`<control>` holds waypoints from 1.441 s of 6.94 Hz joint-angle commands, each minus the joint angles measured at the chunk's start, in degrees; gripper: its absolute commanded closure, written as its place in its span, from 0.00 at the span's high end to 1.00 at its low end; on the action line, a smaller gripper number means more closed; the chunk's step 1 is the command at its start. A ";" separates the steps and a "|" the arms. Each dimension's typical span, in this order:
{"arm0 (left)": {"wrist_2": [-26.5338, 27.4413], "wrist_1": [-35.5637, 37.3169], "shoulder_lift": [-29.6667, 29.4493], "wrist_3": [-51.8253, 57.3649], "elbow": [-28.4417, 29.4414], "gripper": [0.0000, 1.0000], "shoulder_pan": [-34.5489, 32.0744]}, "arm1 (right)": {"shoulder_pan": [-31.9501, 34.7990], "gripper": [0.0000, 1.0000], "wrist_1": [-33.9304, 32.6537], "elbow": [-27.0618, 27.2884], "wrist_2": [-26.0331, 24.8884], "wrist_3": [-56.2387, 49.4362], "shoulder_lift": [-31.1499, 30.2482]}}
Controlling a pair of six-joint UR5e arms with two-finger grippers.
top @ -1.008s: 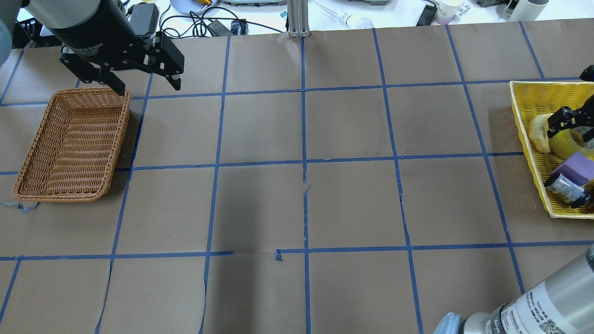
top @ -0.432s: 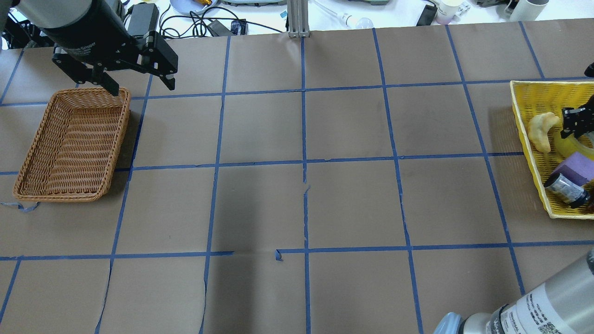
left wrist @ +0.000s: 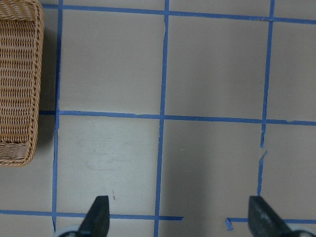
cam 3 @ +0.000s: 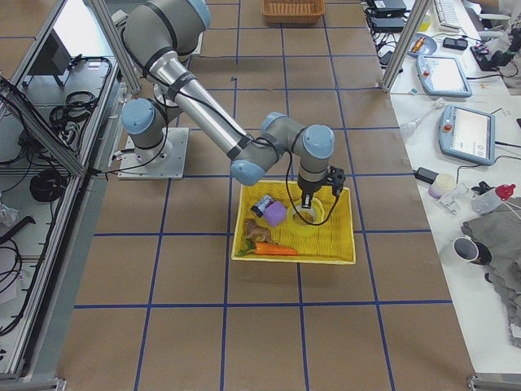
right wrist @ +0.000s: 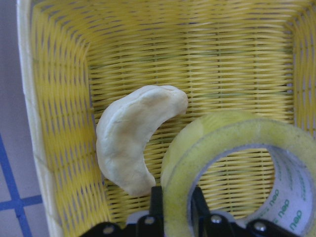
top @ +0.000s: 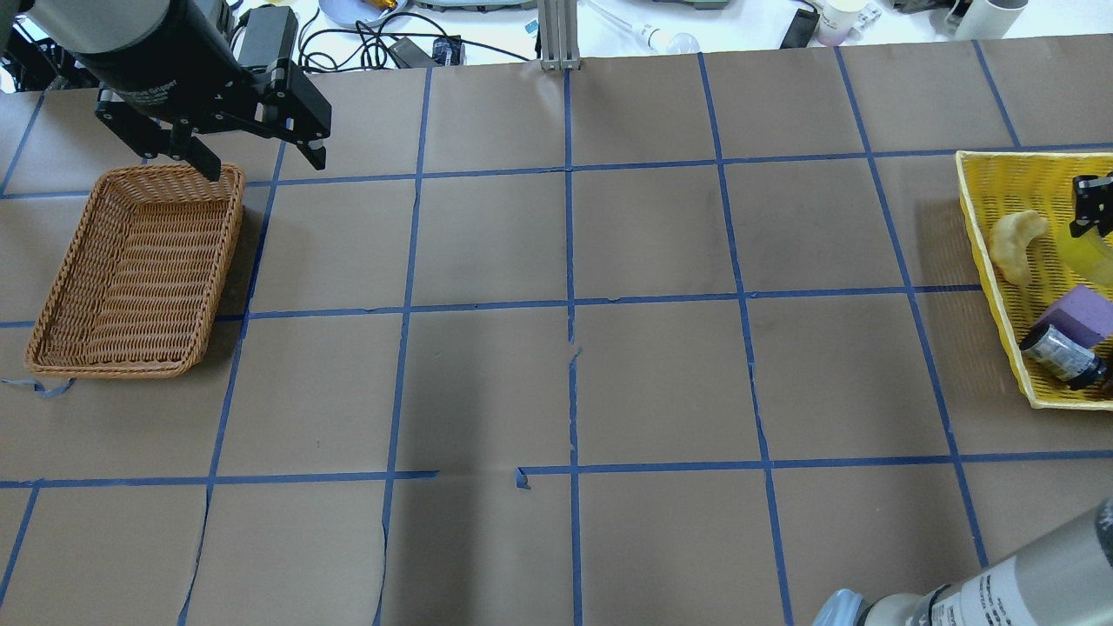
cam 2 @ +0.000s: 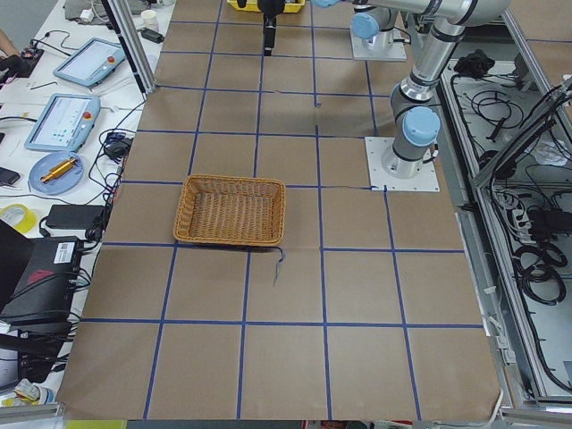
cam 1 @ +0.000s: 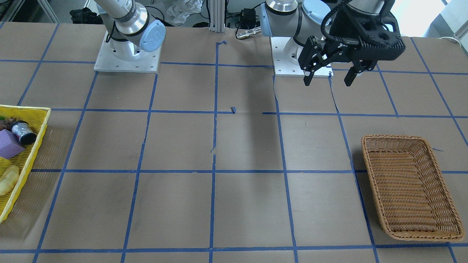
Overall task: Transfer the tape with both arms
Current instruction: 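Close the right gripper on the yellow tape roll's rim and lift, then carry the tape roll with the right gripper to the table center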
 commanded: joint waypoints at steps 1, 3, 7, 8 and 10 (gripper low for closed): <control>-0.07 -0.02 -0.07 0.02 -0.09 1.00 0.07 | 9.84 0.00 6.88 -0.05 -0.94 8.30 -7.53; -0.07 0.07 -0.07 0.02 0.00 1.00 -0.01 | 26.95 0.00 10.43 -1.19 -0.15 32.87 -7.83; -0.06 -0.02 0.19 0.02 0.00 1.00 0.16 | 51.62 0.00 4.51 -15.14 5.74 71.87 10.23; 0.02 -0.02 0.19 0.02 0.00 1.00 0.16 | 53.05 0.00 -1.19 -15.43 8.18 75.84 14.55; -0.06 -0.02 0.36 0.02 0.00 1.00 0.16 | 55.77 0.00 -2.48 -15.44 10.75 82.53 16.60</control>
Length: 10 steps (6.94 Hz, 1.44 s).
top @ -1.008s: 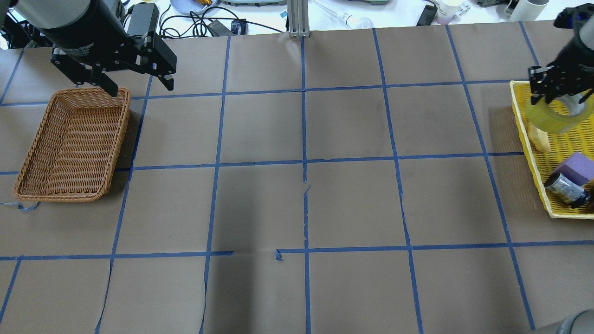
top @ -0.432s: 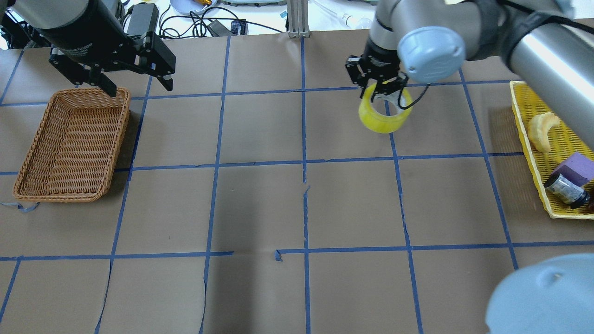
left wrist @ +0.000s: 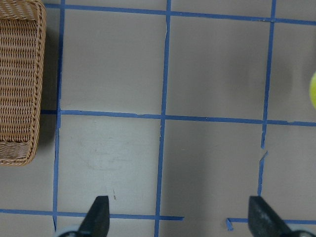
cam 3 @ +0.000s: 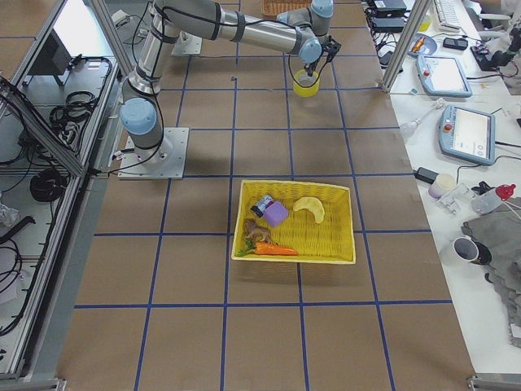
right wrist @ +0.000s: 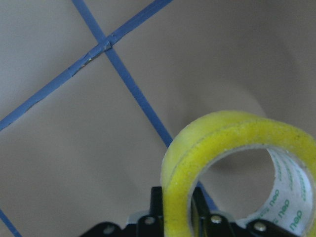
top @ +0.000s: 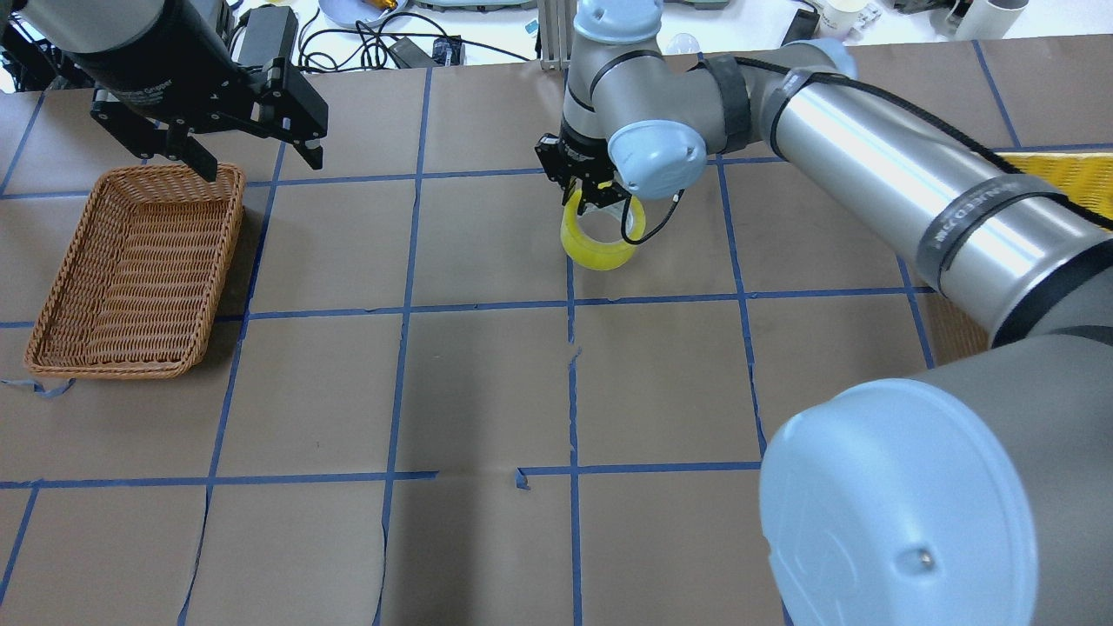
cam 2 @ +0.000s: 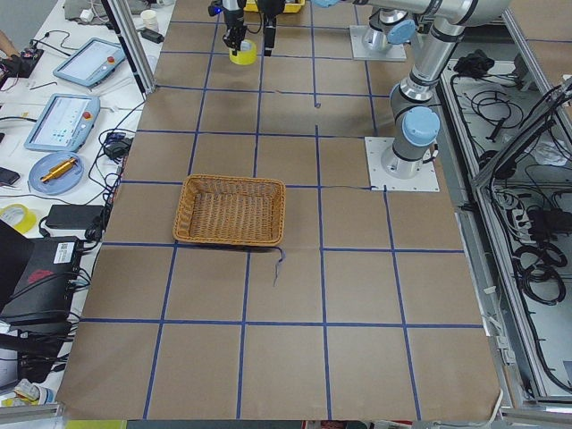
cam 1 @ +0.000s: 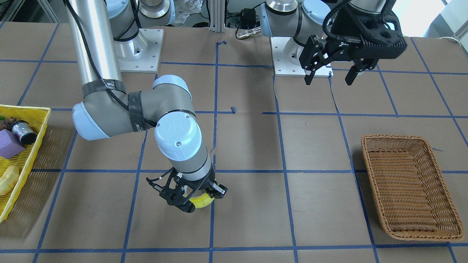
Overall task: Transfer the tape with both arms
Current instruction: 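Carry the tape roll with the right gripper to the table center, then release the tape roll on the table and raise the right gripper away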
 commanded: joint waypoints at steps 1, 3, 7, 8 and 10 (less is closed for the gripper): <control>-0.06 -0.13 0.21 0.00 0.00 1.00 0.00 | 2.86 0.00 -0.63 -0.04 1.25 6.03 1.74; -0.06 -0.13 0.22 0.00 0.00 1.00 0.00 | 3.92 0.00 4.10 1.10 0.20 5.26 -0.27; -0.06 -0.13 0.22 0.00 0.00 1.00 0.09 | 3.74 1.00 3.42 5.33 -2.97 5.34 -3.09; -0.06 -0.22 0.22 0.00 -0.09 1.00 0.09 | 3.74 1.00 3.42 3.76 -0.09 8.30 -4.66; -0.06 -0.13 0.21 0.00 -0.35 1.00 0.09 | 0.17 1.00 5.43 4.18 -1.37 3.55 -10.09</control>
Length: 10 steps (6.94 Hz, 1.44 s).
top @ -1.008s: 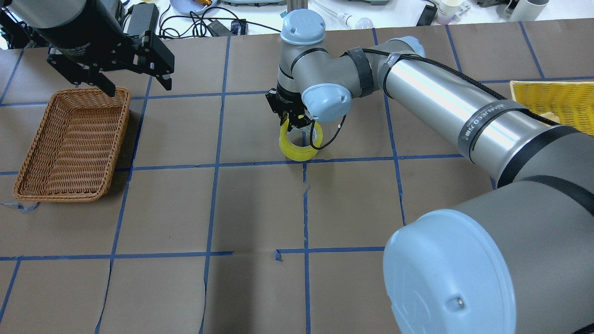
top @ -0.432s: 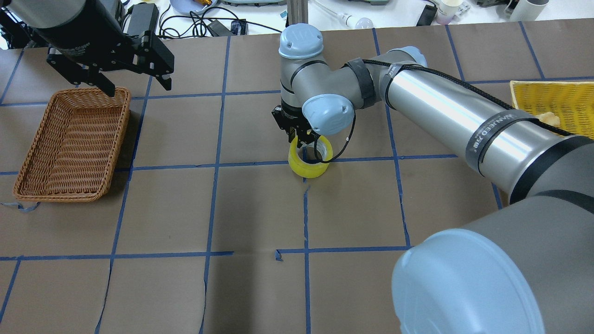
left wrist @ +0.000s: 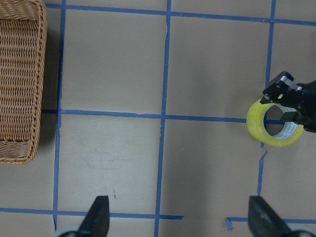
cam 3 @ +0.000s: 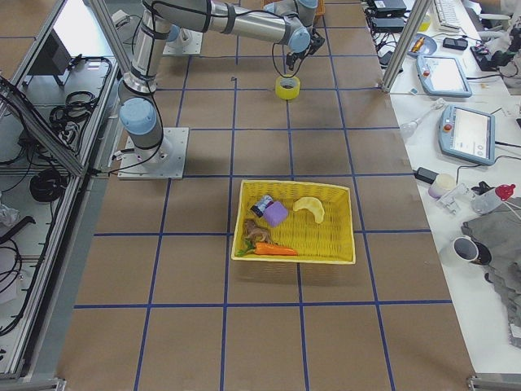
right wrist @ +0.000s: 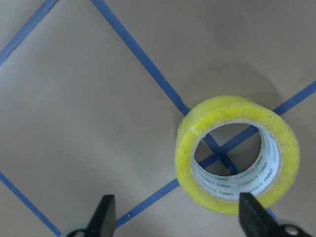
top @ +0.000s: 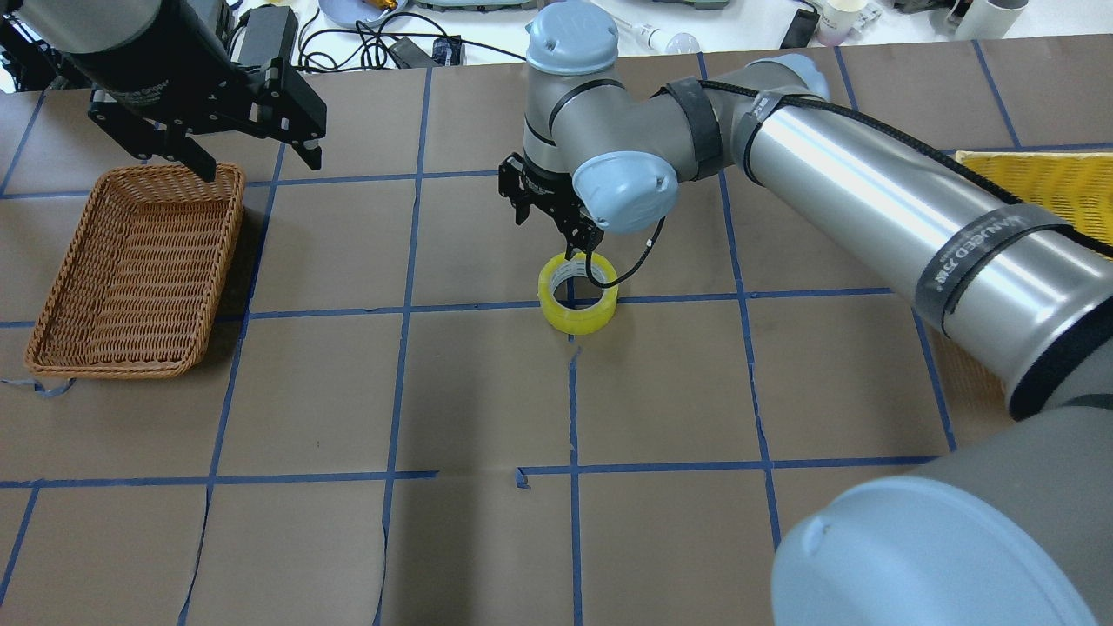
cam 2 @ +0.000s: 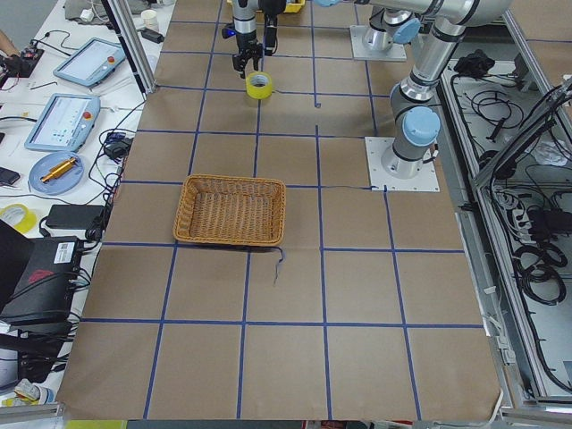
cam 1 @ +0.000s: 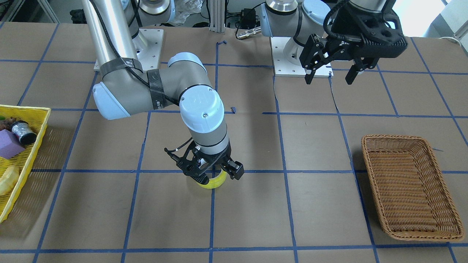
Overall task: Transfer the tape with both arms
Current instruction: 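Release the tape roll on the table and raise the right gripper away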
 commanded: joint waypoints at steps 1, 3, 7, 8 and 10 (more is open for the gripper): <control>0.00 0.02 0.03 0.00 -0.37 1.00 0.00 | -7.97 1.00 6.37 0.19 -1.71 -10.63 -6.55; 0.00 0.11 -0.15 0.00 -0.37 1.00 0.00 | -17.74 1.00 19.55 0.19 -3.55 -37.71 -14.63; 2.36 2.99 -3.29 -0.70 -2.04 1.00 -0.61 | -19.98 1.00 29.53 -0.25 -10.68 -55.17 -20.38; 1.94 3.97 -5.05 -2.79 -3.00 1.00 -1.83 | -19.98 1.00 29.97 -0.16 -10.33 -55.35 -20.81; 1.76 9.85 -10.66 -23.25 -3.80 1.00 -10.23 | -19.98 1.00 30.06 -0.07 -10.77 -55.88 -21.26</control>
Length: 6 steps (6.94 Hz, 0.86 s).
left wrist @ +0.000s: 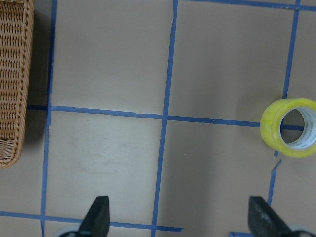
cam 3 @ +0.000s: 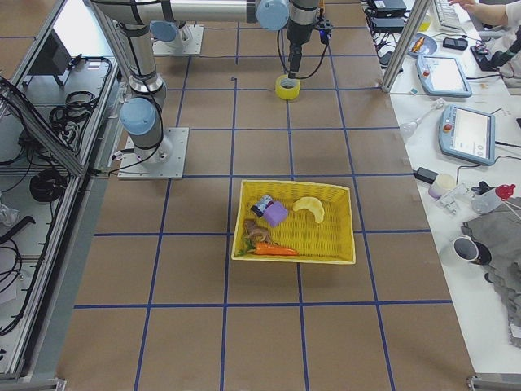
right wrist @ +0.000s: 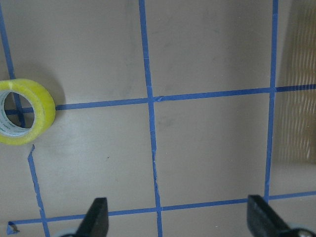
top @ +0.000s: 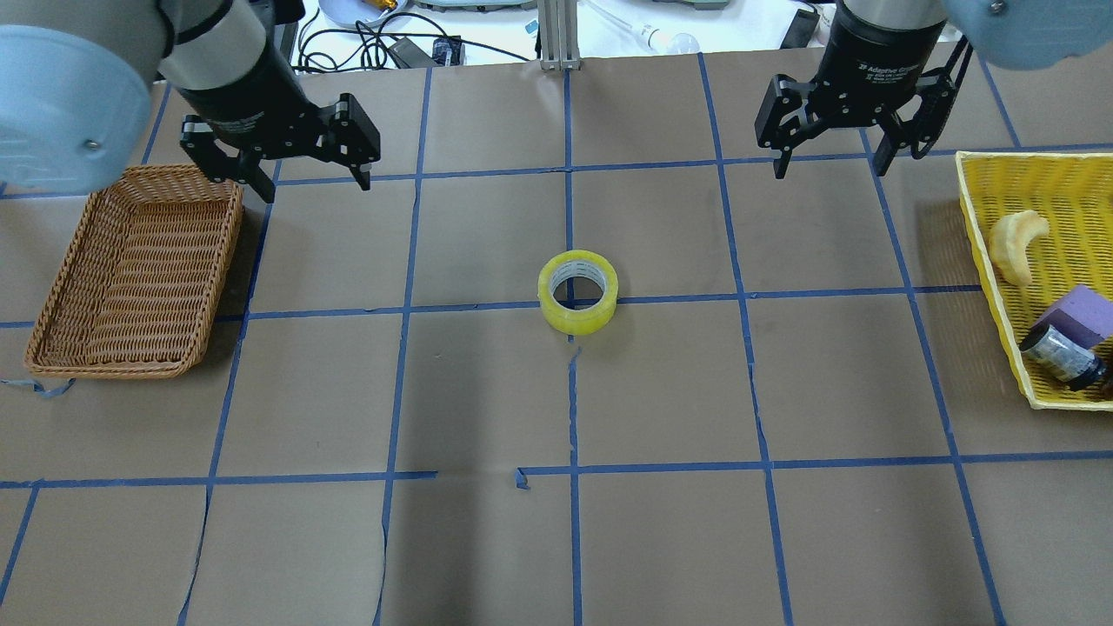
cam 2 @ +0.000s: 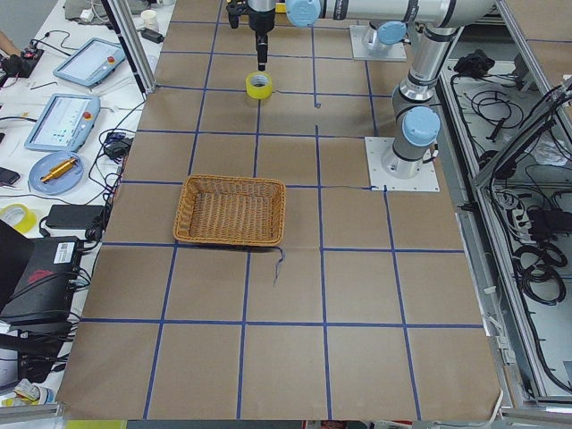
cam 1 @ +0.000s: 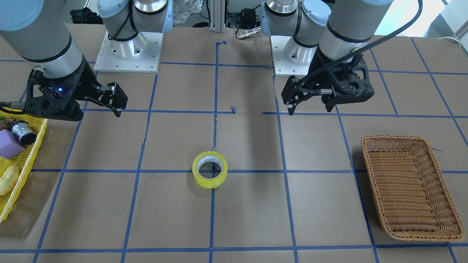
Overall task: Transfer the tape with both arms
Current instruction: 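Reach the left gripper to the tape roll and grasp its rim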
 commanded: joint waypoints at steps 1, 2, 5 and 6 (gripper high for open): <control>-0.15 8.85 -7.07 -22.93 -2.36 1.00 -9.23 | -0.01 1.00 0.38 0.00 -0.62 -0.20 -0.43; -1.19 13.78 -10.42 -34.44 -6.73 1.00 -11.36 | -0.10 1.00 0.38 0.00 -0.79 -0.20 -0.43; -7.08 32.35 -18.25 -47.47 -16.16 1.00 -15.95 | -0.36 1.00 0.55 0.08 -1.06 -0.20 -0.69; -7.00 32.90 -19.32 -46.86 -16.00 0.97 -16.04 | -0.27 1.00 0.55 0.08 -1.06 -0.20 -0.78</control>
